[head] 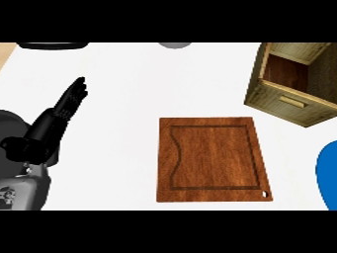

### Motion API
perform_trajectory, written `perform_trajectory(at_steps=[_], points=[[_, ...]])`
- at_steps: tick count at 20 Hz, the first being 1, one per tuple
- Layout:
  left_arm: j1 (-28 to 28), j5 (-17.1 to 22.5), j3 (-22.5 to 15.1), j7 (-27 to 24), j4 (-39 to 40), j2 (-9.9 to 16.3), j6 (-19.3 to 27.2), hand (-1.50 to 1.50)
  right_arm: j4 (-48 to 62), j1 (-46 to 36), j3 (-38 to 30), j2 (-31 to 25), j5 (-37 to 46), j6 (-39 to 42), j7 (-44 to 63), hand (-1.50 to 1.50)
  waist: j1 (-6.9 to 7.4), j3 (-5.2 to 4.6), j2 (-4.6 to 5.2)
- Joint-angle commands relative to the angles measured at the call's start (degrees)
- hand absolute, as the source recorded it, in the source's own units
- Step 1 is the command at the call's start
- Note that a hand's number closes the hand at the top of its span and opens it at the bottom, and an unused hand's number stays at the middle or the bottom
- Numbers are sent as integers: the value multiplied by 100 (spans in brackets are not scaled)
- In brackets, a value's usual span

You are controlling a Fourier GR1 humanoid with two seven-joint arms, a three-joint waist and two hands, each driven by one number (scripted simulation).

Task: Pick the croissant from the cutting board and place it in the basket

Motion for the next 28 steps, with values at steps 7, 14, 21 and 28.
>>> perform_trajectory(at_steps=[7,14,21,28], points=[[211,164,125,37,-173,105,-232,0,1601,187,-287,-494,-93,-1143,-1794,150,71,2,18],[-32,-175,-111,32,-77,-144,46,0,2384,-361,-696,-641,-576,-1733,-2274,-150,80,2,25],[-159,-70,38,56,131,-101,-43,0,2338,-348,-700,-777,-958,-1510,-2793,-150,6,0,-3],[132,67,213,71,-220,78,-164,0,2411,-763,-1330,-1160,-1704,-1353,-2572,-150,36,1,-14]])
